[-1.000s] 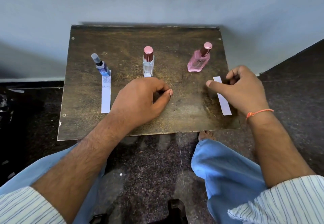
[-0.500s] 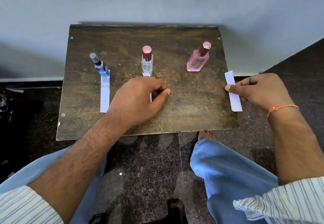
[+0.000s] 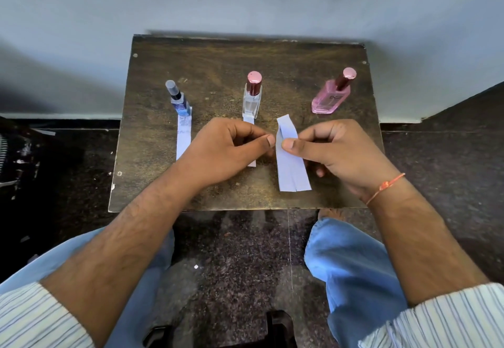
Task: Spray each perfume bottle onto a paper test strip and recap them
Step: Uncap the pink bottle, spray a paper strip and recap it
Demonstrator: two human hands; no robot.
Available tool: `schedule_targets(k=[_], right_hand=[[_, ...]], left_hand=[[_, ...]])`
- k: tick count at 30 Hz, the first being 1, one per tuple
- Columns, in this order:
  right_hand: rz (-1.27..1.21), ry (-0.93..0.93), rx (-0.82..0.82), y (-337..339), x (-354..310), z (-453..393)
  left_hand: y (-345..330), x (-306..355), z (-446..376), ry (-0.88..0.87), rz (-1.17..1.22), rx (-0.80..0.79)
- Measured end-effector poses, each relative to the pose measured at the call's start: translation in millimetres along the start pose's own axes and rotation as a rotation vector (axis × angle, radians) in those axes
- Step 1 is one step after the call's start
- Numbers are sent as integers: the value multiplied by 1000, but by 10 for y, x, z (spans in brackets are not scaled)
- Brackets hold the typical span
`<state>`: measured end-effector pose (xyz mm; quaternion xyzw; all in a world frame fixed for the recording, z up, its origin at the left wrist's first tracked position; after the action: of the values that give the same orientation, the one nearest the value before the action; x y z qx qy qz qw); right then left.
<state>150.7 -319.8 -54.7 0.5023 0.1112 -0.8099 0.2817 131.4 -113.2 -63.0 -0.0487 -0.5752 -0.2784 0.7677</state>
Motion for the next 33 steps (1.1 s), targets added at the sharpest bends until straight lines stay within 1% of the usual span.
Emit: schedule_targets(k=[2, 6, 9, 13, 16, 19, 23, 25, 27, 30, 33], right_hand=[[-22, -5, -10, -30, 1, -23], [-24, -18, -36, -111, 14, -62], [-24, 6, -48, -150, -4, -77], [-25, 59, -95, -168, -41, -87], [-93, 99, -76, -142, -55, -91], [-133, 181, -66, -129, -113, -70], [-182, 286, -69, -121, -167, -27], [-172, 305, -75, -122, -173, -18], [-72, 327, -25, -82, -162, -20], [202, 418, 84, -76, -201, -6], [360, 487, 155, -106, -252, 18]], left_hand=[[37, -11, 21, -6, 60, 15], [75, -9, 57, -28, 107, 39], [90, -10, 73, -41, 72, 50], [139, -5, 79, -44, 44, 87], [157, -23, 75, -23, 51, 110], [156, -40, 72, -19, 27, 122], [117, -42, 59, -74, 57, 96], [111, -25, 53, -112, 79, 96], [125, -18, 48, -128, 88, 109], [115, 6, 41, -139, 97, 97], [88, 27, 45, -144, 133, 83]])
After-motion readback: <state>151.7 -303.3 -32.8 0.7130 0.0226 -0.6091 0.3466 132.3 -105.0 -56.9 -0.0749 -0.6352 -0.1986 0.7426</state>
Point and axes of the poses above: each hand's wrist, its own z-axis away from the middle knuckle, its own y-axis out of the back of the hand, x = y × z, the point moved 6 cm from there along -z, towards the middle knuckle, and after that the axes turned 14 degrees about -x, right-handed, at the moved point
